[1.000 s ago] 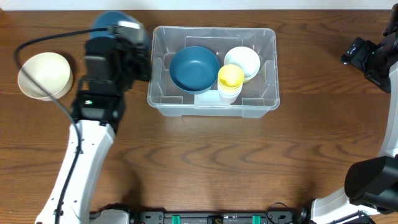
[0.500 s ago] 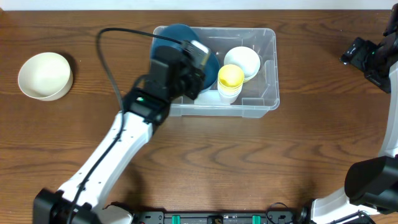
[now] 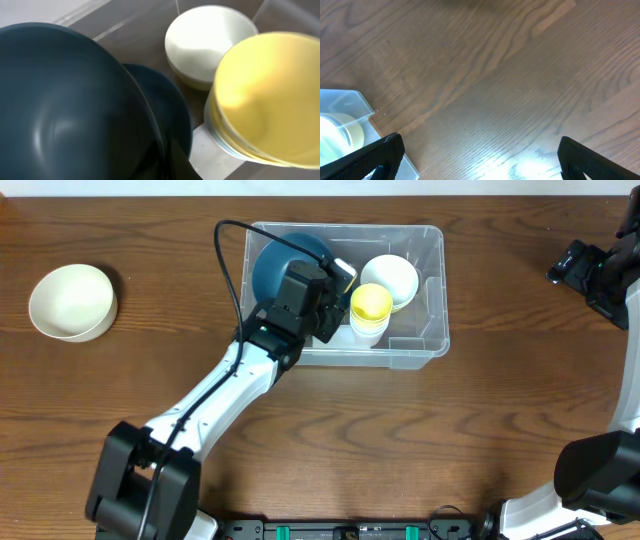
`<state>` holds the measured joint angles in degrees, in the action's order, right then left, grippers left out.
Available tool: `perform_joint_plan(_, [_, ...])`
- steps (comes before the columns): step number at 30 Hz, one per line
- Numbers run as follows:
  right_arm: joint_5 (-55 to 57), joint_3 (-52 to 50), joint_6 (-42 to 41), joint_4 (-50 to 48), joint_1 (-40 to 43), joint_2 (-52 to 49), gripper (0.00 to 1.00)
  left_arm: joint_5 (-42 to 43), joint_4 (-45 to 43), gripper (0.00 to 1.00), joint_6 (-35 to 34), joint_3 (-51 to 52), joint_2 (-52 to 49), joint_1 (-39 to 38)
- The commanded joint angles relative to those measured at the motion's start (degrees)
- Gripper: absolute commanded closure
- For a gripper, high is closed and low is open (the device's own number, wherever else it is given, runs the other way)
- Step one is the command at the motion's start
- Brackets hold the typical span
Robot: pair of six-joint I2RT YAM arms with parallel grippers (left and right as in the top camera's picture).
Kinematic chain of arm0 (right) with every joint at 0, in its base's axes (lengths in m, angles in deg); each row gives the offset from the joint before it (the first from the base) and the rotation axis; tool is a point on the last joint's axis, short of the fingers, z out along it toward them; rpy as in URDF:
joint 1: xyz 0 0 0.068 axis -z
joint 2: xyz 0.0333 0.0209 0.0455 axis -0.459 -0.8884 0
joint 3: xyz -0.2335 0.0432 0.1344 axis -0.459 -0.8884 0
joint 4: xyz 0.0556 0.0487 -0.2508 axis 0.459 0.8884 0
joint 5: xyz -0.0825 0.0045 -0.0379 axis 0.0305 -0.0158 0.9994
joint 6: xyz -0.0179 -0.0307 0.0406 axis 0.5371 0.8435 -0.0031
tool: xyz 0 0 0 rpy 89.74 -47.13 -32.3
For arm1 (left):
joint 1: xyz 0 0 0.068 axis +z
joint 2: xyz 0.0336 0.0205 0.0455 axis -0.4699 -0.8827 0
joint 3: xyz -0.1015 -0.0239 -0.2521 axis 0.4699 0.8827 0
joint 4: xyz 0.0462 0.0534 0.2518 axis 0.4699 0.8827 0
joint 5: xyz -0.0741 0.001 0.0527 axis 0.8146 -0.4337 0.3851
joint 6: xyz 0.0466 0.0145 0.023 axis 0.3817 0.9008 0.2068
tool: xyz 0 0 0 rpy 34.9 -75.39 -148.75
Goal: Pack container
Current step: 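Carry the dark-blue bowl into the bin onto the other bowl, then release the bowl and move the left gripper to the cream bowl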
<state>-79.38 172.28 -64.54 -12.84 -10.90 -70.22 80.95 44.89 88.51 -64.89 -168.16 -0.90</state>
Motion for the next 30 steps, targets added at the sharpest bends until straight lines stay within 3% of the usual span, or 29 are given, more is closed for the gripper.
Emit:
perform_joint_plan(1, [0.72,0.61,-0.5,0.04,0.09,0.39,0.01,-1.62,-1.25,0.94,1.38,-0.28,-1.49,0.13])
perform_joint_plan(5, [0.72,0.61,-0.5,0.04,0.09,0.39,0.01,-1.62,-3.15,0.91,1.36,-0.28,-2.19,0.13])
perform_joint_plan(6, [0.72,0.61,-0.5,0.04,0.09,0.39,0.01,-1.62,-3.78,0.78,1.36,-0.28,-2.19,0.13])
perform_joint_plan(8, [0.72,0.61,-0.5,0.04,0.09,0.39,0.01,-1.64,-5.01,0.67,1.38,-0.28,-2.16,0.13])
perform_joint_plan(10, [0.72,0.61,-0.5,0.04,0.09,0.39,0.01,-1.64,-6.19,0.48,1.38,-0.28,-2.05,0.13])
perform_joint_plan(15, [0.72,0.61,-0.5,0.04,0.09,0.39,0.01,-1.64,-7.39,0.26,1.33,-0.35,-0.52,0.7])
perform_joint_plan(22, [0.72,0.61,-0.5,0.04,0.09,0.39,0.01,-2.03,-3.98,0.19,-2.1,-0.35,6.88,7.1])
perform_joint_plan(30, [0.72,0.63,-0.5,0.04,0.09,0.39,0.01,-2.05,-0.85,0.19,-3.04,-0.35,16.68,22.91])
